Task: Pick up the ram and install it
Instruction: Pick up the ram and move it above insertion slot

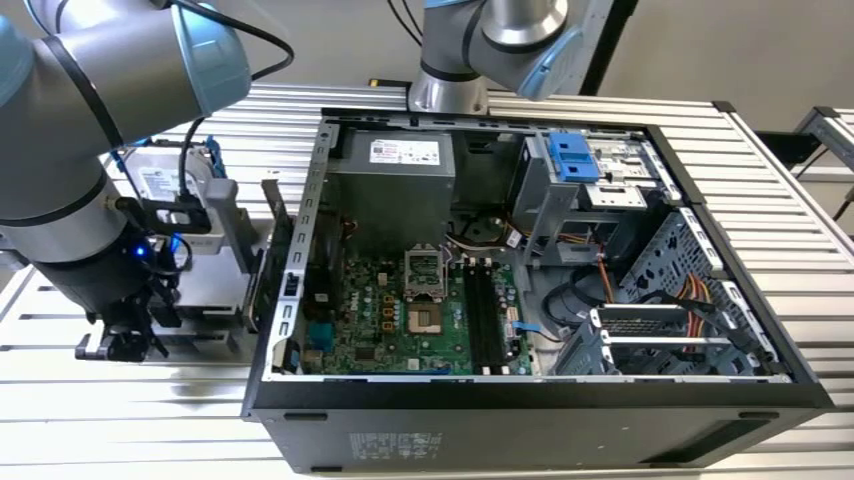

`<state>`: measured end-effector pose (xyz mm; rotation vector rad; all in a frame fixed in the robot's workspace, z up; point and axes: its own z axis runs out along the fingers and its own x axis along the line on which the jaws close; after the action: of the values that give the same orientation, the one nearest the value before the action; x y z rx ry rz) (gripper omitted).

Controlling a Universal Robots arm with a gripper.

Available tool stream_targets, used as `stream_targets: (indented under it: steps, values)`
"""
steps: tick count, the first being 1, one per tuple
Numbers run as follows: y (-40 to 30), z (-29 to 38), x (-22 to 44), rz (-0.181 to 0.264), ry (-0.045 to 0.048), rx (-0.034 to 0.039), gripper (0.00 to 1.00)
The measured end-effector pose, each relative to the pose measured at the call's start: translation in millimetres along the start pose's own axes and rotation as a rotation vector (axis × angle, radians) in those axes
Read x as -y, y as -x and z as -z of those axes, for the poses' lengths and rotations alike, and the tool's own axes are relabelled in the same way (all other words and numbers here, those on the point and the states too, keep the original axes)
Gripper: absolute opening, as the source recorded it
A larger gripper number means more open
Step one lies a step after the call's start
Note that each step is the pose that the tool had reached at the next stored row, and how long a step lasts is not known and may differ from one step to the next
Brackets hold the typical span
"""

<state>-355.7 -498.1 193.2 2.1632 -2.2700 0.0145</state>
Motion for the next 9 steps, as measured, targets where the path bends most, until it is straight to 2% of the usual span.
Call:
stream_targets:
  steps: [1,6,9]
  values:
    - [0.0,0.0,0.0,0.000,-0.0002,0.0000,0.00]
    - [0.0,0.0,0.0,0.000,-0.0009,0.0001,0.00]
    - [0.0,0.0,0.0,0.000,-0.0006,0.0035,0.00]
